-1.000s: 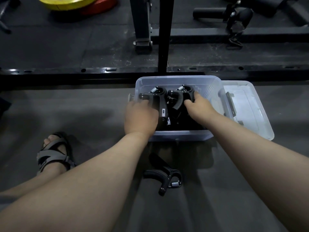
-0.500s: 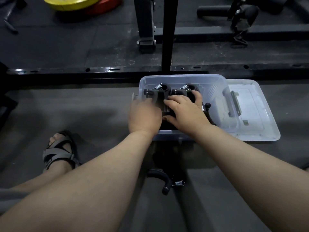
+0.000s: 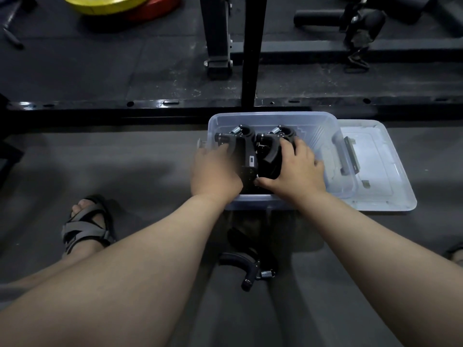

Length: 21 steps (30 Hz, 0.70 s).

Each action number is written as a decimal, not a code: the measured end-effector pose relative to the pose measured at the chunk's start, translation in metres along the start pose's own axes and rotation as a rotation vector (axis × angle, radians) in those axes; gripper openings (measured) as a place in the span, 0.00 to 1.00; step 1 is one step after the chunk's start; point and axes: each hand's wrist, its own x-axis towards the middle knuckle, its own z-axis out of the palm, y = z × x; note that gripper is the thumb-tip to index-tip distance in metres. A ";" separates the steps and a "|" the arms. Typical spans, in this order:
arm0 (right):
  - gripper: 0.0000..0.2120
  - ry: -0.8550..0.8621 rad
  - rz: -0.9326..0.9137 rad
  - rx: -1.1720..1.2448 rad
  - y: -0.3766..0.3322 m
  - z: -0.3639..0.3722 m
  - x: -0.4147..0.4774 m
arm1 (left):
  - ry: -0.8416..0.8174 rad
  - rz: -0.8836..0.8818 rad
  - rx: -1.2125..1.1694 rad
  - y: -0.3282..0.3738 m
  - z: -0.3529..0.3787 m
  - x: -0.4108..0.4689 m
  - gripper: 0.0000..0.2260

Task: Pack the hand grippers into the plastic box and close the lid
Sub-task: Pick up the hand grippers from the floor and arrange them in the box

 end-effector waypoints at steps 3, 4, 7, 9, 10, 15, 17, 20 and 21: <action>0.51 -0.056 0.074 0.164 0.010 -0.002 0.007 | 0.006 -0.024 -0.029 0.003 -0.001 -0.001 0.28; 0.50 -0.088 0.103 0.248 0.015 -0.003 0.010 | 0.014 -0.029 -0.048 0.003 -0.002 -0.002 0.28; 0.48 -0.187 0.093 0.438 0.026 -0.002 0.016 | 0.035 -0.051 -0.135 0.006 -0.006 -0.007 0.26; 0.45 -0.187 0.069 0.459 0.033 -0.002 0.018 | 0.040 -0.080 -0.188 0.008 -0.009 -0.009 0.24; 0.43 -0.183 0.068 0.459 0.035 -0.002 0.019 | 0.044 -0.092 -0.201 0.009 -0.010 -0.009 0.24; 0.36 -0.163 0.073 0.424 0.039 0.002 0.015 | 0.056 -0.105 -0.220 0.011 -0.010 -0.009 0.22; 0.35 -0.138 0.079 0.419 0.038 0.002 0.012 | 0.056 -0.095 -0.216 0.011 -0.011 -0.009 0.21; 0.36 -0.128 0.076 0.441 0.038 0.001 0.012 | 0.063 -0.075 -0.205 0.009 -0.010 -0.009 0.21; 0.36 -0.131 0.079 0.448 0.038 0.001 0.012 | 0.070 -0.075 -0.212 0.010 -0.010 -0.010 0.20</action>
